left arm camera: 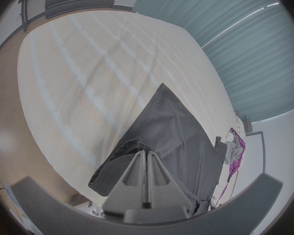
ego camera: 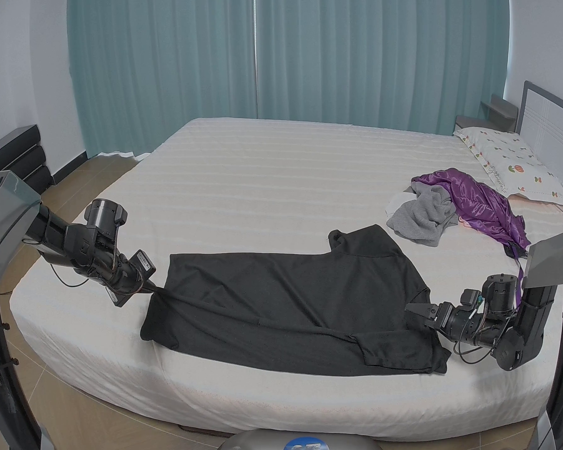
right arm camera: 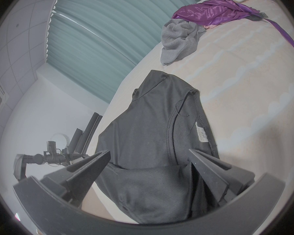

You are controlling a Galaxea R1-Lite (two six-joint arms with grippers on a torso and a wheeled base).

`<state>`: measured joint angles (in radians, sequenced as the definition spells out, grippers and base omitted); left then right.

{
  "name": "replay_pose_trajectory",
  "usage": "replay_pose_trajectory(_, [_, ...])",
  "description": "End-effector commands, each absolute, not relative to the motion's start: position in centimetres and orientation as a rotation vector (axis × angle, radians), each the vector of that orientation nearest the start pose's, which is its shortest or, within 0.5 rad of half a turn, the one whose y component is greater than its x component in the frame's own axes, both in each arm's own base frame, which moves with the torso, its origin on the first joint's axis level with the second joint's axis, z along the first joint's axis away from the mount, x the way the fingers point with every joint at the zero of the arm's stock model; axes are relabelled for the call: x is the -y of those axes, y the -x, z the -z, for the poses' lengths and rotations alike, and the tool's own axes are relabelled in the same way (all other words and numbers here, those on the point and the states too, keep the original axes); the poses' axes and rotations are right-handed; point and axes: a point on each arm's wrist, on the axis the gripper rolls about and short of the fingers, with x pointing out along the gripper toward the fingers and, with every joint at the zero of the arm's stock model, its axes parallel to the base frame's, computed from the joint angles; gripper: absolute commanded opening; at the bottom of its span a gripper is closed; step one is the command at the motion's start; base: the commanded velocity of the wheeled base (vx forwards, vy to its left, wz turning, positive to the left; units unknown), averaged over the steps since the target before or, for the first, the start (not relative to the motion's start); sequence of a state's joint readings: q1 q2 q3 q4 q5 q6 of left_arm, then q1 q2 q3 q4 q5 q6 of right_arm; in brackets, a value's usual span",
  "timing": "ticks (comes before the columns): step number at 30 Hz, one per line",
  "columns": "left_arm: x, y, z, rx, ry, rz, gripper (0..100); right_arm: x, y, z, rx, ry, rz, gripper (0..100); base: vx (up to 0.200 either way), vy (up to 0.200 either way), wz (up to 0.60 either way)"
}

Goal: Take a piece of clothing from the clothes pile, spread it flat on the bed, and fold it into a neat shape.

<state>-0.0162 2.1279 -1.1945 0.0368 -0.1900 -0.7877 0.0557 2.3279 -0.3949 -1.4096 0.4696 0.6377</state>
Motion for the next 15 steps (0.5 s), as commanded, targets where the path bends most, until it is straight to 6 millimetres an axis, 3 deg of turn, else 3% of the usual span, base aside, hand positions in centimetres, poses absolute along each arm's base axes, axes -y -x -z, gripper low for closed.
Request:
replay_pose_trajectory(1, [1.07, -38.05, -7.54, -0.996, 0.806, -0.202, 0, -2.51, -30.37, 3.59, -0.689, -0.696, -0.324, 100, 0.0, 0.0, 0.0])
replay_pose_trajectory(15, [1.07, -37.96, -7.68, -0.997, 0.807, -0.203, 0, -1.77, -30.5, 4.01, -0.677, -0.658, -0.316, 100, 0.0, 0.0, 0.0])
